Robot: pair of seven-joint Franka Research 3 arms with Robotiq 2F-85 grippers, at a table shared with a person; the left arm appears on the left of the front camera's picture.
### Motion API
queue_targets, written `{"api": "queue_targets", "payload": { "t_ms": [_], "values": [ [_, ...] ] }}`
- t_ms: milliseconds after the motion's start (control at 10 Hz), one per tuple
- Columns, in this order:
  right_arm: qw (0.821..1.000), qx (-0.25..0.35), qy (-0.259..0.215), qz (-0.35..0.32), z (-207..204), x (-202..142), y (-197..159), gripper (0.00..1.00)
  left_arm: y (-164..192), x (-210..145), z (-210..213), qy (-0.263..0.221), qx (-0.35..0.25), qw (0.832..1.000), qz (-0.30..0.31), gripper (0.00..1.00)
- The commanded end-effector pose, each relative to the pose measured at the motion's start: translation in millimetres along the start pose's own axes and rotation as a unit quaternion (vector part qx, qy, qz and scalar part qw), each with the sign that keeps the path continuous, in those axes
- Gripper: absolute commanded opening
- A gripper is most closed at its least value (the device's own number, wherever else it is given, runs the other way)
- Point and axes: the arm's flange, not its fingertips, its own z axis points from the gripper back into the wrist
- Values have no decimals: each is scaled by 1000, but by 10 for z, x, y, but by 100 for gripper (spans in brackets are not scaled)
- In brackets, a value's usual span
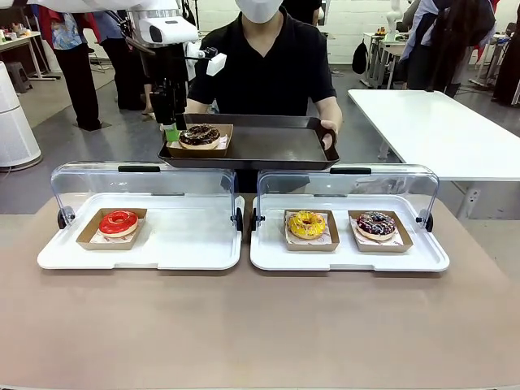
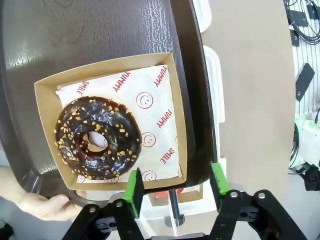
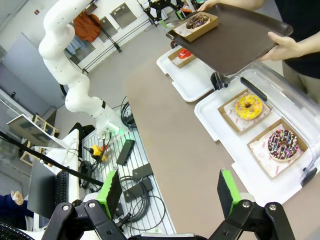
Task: Provide the desired donut to the person.
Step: Place the picked Paper togo box onto the Handle tray extended by the person.
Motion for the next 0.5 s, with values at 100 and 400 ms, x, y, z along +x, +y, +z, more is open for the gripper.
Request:
{"api": "queue_targets", "payload": {
  "t_ms": [100, 400],
  "values": [
    [1000, 5, -5, 3, 3, -1, -5, 100, 30, -10, 92, -13, -4, 1000, -6, 100],
    [1000, 5, -5, 3, 3, -1, -5, 100, 29, -13, 97, -13, -6, 1000, -7, 100]
  ]
}}
